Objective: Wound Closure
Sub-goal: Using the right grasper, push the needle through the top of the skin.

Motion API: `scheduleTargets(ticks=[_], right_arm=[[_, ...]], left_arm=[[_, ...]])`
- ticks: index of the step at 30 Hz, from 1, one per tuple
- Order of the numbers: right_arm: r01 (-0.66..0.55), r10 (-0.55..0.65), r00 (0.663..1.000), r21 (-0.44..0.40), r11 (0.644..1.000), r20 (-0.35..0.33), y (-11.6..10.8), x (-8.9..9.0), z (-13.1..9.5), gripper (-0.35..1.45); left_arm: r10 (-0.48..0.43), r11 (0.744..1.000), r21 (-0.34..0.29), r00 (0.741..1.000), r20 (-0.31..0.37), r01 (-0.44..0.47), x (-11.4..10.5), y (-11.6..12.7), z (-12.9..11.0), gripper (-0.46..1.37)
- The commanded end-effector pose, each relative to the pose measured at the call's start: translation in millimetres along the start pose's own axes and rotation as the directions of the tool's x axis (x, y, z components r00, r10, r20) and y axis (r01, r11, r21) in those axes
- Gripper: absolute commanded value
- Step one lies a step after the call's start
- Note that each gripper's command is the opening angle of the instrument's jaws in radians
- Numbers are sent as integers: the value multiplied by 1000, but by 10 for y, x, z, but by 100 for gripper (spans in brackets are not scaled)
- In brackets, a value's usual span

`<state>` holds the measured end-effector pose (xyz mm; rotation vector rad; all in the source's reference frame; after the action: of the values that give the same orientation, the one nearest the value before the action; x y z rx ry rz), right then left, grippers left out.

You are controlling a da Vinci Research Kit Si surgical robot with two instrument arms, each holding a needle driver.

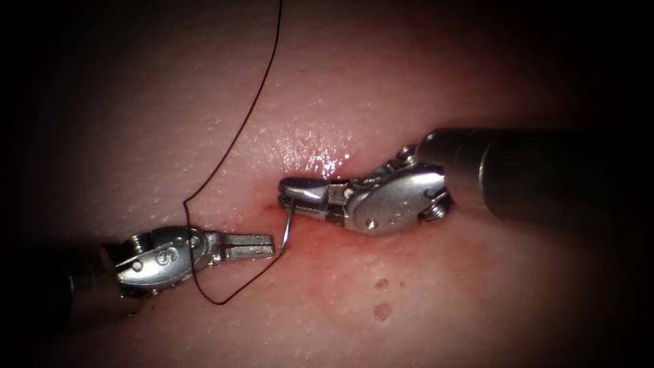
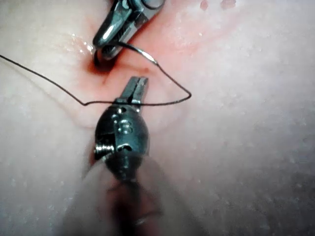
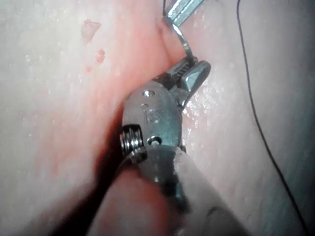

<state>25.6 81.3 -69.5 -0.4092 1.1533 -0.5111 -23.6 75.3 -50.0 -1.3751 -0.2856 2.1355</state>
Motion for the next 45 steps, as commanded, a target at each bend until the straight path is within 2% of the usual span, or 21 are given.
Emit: scheduleTargets(ticks=[1,5,6,14,23,28,38,45], right_arm=[[-12,12,1000,-3,1000,-2,4,-1,0,-35],[-79,79,997,7,997,-14,11,-7,5,-35],[-126,127,992,16,992,-25,13,-12,8,-35],[-256,258,966,72,964,-13,8,-32,13,-35],[-366,364,930,193,910,49,-27,-43,23,-35],[-379,373,925,218,899,70,-49,-44,23,-35],[-360,345,933,218,907,106,-86,-39,0,-35],[-366,347,930,225,903,120,-95,-41,1,-35]], left_arm=[[1,1000,-7,1000,-1,-1,-1,0,0,-35],[3,1000,-11,1000,4,-3,-1,0,0,-35],[3,1000,-10,1000,4,-3,-1,1,0,-35],[-1,1000,-9,1000,4,1,-2,2,-3,-35],[-1,1000,-9,1000,4,1,-2,2,-3,-35],[0,1000,-11,1000,5,0,-3,2,-6,-35],[-1,1000,-14,1000,5,2,-2,1,-8,-35],[-3,1000,-13,1000,5,3,-1,1,-7,-35]])
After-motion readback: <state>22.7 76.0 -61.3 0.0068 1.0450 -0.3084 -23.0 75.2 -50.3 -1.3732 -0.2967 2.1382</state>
